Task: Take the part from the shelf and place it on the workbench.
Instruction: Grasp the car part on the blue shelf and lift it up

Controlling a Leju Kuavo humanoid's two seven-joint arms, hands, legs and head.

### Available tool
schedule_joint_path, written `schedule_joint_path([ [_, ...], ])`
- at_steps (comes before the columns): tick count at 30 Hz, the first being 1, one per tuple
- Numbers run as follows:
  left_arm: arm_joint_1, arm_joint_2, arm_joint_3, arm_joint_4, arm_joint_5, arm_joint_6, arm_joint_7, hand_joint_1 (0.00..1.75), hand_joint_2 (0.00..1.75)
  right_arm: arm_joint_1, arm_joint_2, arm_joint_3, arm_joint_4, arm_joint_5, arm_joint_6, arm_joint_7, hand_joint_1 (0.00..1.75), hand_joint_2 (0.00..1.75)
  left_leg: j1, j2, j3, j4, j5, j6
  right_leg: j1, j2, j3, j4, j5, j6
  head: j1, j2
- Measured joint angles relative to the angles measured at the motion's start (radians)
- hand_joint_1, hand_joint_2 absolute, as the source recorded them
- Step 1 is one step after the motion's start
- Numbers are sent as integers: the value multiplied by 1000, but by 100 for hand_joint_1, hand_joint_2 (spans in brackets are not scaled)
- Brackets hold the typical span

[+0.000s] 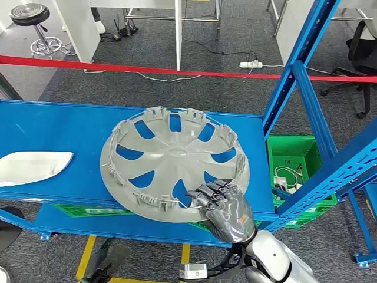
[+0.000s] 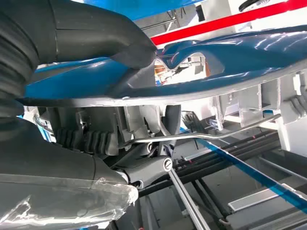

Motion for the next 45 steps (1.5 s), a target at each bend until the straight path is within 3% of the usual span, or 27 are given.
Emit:
schedule_joint_path([
  [12,1,10,-42,-6,-56,50,52,0,0,0,0,0,0,-2,-1,0,175,175,0,0,0,0,0,0,0,0,0,0,0,0,0,0],
  [45,6,13,-47,-18,-13,31,15,0,0,3,0,-2,9,-9,10,3,175,175,0,0,0,0,0,0,0,0,0,0,0,0,0,0],
])
